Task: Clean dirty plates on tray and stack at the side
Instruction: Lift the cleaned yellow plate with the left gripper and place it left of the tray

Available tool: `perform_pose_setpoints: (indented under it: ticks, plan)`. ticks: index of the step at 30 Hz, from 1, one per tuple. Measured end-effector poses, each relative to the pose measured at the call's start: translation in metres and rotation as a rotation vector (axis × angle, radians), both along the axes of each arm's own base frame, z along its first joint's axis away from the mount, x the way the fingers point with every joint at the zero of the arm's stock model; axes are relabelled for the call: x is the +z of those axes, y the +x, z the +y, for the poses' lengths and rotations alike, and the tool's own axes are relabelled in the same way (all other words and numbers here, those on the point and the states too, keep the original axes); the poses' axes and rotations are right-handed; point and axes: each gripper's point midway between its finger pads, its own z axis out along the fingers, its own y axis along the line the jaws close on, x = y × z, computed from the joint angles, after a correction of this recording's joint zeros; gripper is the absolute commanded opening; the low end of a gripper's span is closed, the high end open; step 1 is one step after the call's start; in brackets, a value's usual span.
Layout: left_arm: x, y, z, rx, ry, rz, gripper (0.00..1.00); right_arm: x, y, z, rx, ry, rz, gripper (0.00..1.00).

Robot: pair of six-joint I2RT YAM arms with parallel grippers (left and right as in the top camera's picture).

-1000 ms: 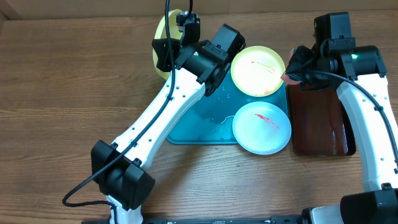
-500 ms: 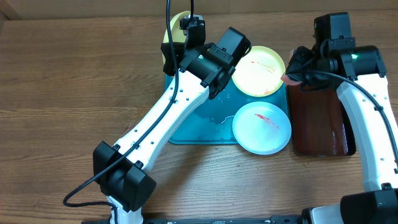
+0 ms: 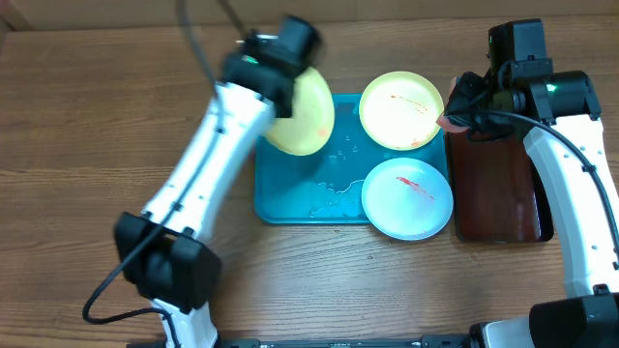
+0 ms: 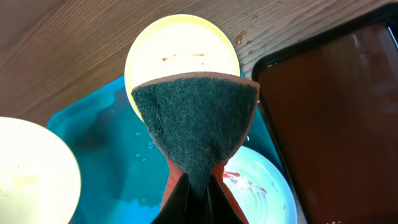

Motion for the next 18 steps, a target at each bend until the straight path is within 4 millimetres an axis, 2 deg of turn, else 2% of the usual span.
perform_pose_setpoints:
  ticks: [4, 5, 11, 14, 18]
  plan:
    - [-0.011, 0.002, 0.032, 0.007, -0.186, 0.092, 0.04, 0.0, 0.0, 0.0, 0.0, 0.001, -0.002, 0.04]
    - [-0.013, 0.0, 0.045, 0.022, -0.233, 0.115, 0.05, 0.0, 0.001, 0.0, 0.0, 0.001, -0.004, 0.04]
    - [-0.022, -0.008, 0.09, 0.105, -0.332, 0.163, 0.05, 0.0, 0.001, 0.0, 0.0, 0.001, -0.004, 0.04]
    - [-0.042, -0.013, 0.115, 0.169, -0.361, 0.185, 0.04, 0.0, 0.001, 0.0, 0.0, 0.001, -0.004, 0.04]
    - [-0.083, -0.021, 0.145, 0.261, -0.382, 0.203, 0.04, 0.0, 0.001, 0.0, 0.001, 0.001, -0.004, 0.04]
